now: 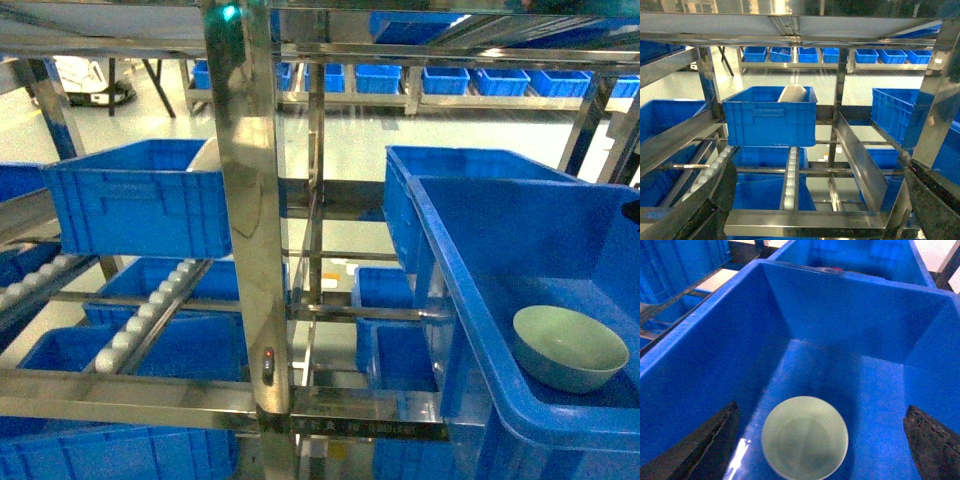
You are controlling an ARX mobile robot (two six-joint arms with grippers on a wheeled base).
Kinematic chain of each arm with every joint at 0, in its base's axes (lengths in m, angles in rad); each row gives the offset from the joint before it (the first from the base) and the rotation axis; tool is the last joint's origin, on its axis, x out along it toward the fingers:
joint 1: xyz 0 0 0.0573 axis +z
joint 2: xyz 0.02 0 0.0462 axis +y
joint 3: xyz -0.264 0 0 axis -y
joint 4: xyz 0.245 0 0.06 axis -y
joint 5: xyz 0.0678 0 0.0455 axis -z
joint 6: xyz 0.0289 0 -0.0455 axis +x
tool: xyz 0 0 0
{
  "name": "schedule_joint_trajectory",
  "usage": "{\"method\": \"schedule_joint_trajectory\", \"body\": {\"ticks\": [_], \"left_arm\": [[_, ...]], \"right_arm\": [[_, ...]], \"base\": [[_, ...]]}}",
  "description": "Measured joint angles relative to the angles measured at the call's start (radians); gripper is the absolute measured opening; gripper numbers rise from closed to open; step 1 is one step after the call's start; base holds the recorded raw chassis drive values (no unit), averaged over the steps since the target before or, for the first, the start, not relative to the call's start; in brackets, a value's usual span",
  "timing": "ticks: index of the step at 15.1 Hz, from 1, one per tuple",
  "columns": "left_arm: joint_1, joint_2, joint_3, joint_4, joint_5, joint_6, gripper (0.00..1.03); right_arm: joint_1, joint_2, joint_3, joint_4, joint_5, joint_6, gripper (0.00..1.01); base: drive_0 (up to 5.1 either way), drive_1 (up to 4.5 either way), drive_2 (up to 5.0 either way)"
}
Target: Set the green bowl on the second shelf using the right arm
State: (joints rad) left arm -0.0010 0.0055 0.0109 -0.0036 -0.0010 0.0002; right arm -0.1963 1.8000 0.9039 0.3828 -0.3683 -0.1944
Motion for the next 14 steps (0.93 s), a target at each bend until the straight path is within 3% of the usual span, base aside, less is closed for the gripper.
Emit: {"method": "schedule_joint_trajectory", "body": {"ticks": [2,4,6,8,10,12,13,14], "left_arm": [[0.000,0.000,0.000,0.000,0.000,0.000,0.98],[0.000,0.000,0.000,0.000,0.000,0.000,0.98],[0.000,0.000,0.000,0.000,0.000,0.000,0.98],[0.000,0.000,0.000,0.000,0.000,0.000,0.98],[0.000,0.000,0.000,0.000,0.000,0.000,0.98],[0.000,0.000,0.000,-0.001,0.000,0.000,0.98],[0.000,0.000,0.000,0.000,0.000,0.000,0.98],[0.000,0.000,0.000,0.000,0.001,0.000,0.98]], "right_arm": [[0.001,-0.173,-0.186,0.039,-0.020,0.025,0.98],[0.000,-0.386,-0.359,0.009,-0.022,0.073,0.98],[-0.010,-0.692,-0.526,-0.122,-0.021,0.100,0.98],[-0.026,-1.025,-0.658,-0.298,-0.013,0.154,0.98],[0.027,-1.299,-0.735,-0.472,0.014,0.188,0.98],[0.120,-1.540,-0.756,-0.642,0.080,0.226,0.98],[0.156,-1.608,-0.755,-0.674,0.114,0.249,0.98],[0.162,-1.622,-0.766,-0.623,0.146,0.253,0.96]], "base": [[0.0,0.00,0.0],[0.0,0.00,0.0],[0.0,0.00,0.0],[0.0,0.00,0.0],[0.0,0.00,0.0],[0.0,0.00,0.0],[0.0,0.00,0.0],[0.0,0.00,0.0]]}}
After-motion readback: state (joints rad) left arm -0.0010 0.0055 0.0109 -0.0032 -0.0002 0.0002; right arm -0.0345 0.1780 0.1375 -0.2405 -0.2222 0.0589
